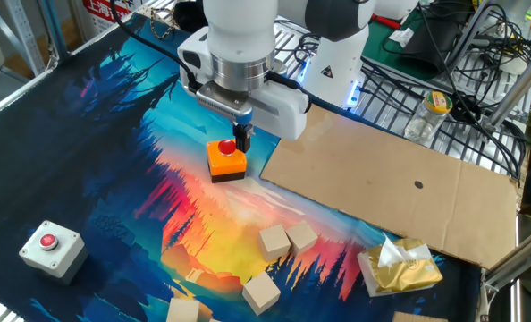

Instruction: Stack the blocks into a pyramid shape

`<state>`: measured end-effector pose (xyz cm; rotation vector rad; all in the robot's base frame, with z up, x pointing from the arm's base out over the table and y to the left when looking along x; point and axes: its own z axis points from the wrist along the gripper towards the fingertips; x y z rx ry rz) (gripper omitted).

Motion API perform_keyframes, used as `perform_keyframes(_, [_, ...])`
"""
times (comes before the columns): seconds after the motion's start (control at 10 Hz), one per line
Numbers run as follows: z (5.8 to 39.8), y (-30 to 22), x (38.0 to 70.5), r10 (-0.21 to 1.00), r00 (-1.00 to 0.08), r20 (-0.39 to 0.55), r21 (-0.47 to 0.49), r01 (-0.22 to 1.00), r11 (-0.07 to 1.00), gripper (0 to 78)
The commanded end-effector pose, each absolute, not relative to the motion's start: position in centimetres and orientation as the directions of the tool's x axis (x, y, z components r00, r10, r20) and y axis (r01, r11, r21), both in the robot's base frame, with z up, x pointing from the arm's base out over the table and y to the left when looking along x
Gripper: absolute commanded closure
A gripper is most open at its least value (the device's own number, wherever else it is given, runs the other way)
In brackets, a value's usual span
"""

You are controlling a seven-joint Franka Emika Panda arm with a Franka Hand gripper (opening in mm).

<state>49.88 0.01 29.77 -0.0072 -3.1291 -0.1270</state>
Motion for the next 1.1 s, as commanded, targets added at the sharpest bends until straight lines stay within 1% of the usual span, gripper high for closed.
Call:
perform_keyframes(0.1, [29.88, 0.00, 49.93, 0.005, -1.000, 0.008, 0.081, 0.006, 0.997, 77.6])
perform_keyframes(1.1, [29.38, 0.09, 50.01, 0.009, -1.000, 0.010, 0.083, 0.010, 0.997, 77.6])
